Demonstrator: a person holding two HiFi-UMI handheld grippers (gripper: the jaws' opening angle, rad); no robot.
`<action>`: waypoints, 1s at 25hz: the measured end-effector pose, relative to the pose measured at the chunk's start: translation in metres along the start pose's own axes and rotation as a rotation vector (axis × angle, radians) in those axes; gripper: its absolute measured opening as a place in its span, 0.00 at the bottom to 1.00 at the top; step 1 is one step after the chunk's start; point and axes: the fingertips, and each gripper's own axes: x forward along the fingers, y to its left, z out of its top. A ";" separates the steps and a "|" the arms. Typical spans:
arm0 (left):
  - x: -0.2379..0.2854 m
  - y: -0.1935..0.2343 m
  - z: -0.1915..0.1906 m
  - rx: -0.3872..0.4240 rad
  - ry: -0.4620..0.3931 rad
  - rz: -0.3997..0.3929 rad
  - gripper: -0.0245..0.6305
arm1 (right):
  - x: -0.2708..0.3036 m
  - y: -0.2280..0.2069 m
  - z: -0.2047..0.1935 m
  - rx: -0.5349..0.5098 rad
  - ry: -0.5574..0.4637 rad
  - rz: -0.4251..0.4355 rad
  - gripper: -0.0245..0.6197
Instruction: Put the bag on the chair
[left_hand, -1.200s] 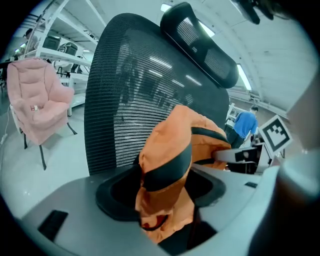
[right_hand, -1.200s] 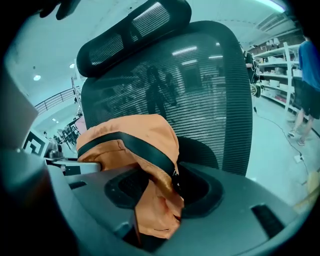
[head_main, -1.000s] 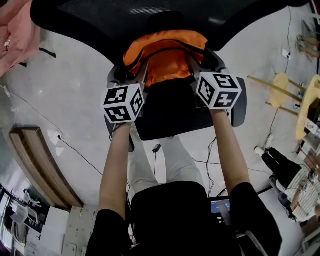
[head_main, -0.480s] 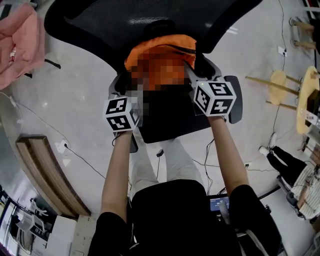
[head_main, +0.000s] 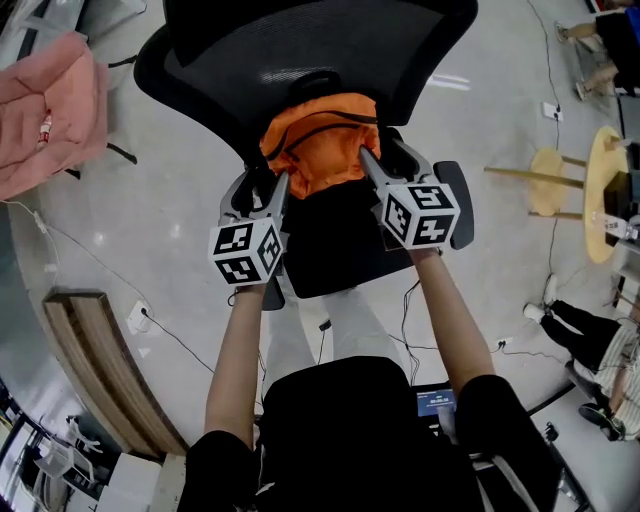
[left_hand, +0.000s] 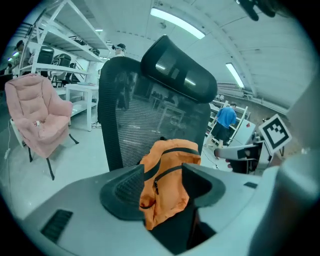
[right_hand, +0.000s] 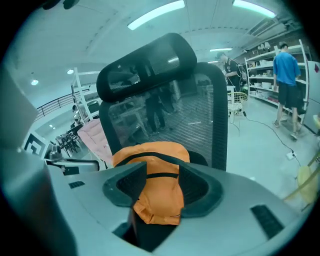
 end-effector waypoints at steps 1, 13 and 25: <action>-0.007 -0.003 0.005 0.010 -0.006 -0.005 0.40 | -0.005 0.004 0.003 -0.003 -0.006 -0.003 0.33; -0.076 -0.059 0.062 0.119 -0.067 -0.130 0.20 | -0.076 0.053 0.045 -0.047 -0.097 0.011 0.14; -0.163 -0.090 0.121 0.220 -0.214 -0.154 0.07 | -0.151 0.116 0.097 -0.101 -0.227 0.029 0.04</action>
